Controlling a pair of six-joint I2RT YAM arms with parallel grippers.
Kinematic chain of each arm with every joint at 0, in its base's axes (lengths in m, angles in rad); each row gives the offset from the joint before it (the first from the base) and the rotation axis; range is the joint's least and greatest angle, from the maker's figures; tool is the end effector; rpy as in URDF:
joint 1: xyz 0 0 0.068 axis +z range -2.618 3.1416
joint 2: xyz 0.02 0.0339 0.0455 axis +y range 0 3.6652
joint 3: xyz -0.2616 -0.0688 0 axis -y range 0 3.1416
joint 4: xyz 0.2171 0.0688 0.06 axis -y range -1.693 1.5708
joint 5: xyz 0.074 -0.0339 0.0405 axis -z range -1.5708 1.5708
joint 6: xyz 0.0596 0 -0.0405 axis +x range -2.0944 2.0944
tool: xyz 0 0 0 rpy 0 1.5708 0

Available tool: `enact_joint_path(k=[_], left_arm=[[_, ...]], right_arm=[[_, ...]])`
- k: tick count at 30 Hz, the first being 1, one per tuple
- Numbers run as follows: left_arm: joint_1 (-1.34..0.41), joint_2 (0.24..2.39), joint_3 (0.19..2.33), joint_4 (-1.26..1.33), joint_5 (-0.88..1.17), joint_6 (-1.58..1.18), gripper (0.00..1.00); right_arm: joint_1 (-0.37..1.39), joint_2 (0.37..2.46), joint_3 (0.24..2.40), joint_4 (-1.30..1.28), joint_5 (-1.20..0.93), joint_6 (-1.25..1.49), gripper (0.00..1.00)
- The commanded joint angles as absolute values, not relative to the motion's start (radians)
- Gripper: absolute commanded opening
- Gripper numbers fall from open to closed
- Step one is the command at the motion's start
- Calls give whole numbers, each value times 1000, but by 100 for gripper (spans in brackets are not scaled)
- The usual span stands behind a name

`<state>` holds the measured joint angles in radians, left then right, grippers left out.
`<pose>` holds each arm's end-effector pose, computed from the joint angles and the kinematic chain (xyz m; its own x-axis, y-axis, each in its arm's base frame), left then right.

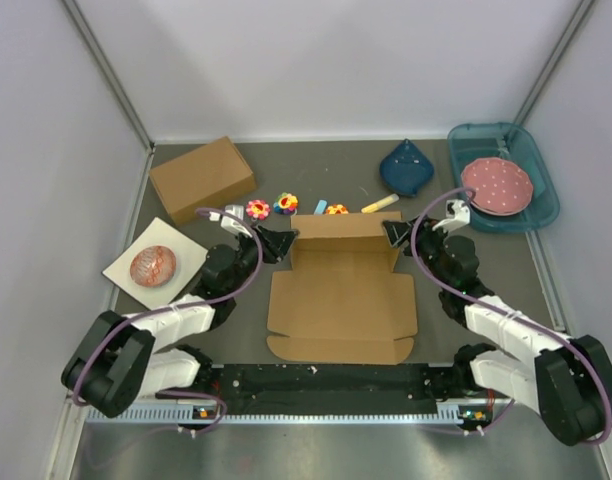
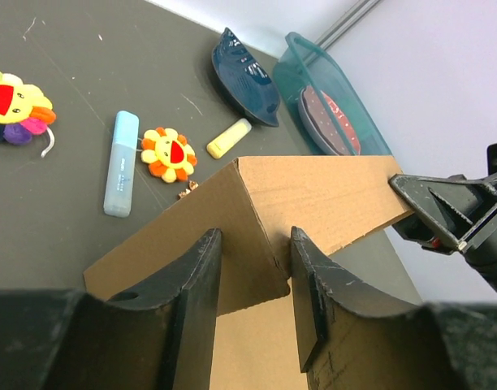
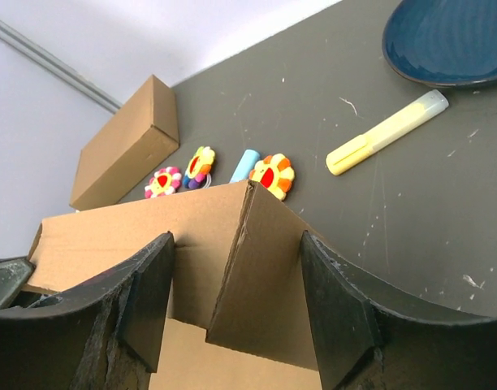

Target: Fold the paper box

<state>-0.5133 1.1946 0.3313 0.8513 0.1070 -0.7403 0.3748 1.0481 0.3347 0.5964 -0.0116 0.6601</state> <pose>0.2093 -0.1253 0.2292 -0.3998 -0.5445 -0.7373 0.4221 0.6047 -0.6754 0.2096 0.0832 0.2279 -0.3169 0.5342 -0.7837 -0.2310 0.7579 0.6101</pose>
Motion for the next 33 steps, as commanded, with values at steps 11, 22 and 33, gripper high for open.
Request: enact_joint_path(k=[11, 22, 33], left_arm=[[-554, 1444, 189, 845, 198, -790, 38], [-554, 1278, 245, 668, 175, -749, 39], [-552, 1193, 308, 535, 121, -707, 50]], right_arm=[[393, 1267, 147, 397, -140, 857, 61], [391, 945, 412, 71, -91, 750, 76], [275, 983, 574, 79, -225, 664, 77]])
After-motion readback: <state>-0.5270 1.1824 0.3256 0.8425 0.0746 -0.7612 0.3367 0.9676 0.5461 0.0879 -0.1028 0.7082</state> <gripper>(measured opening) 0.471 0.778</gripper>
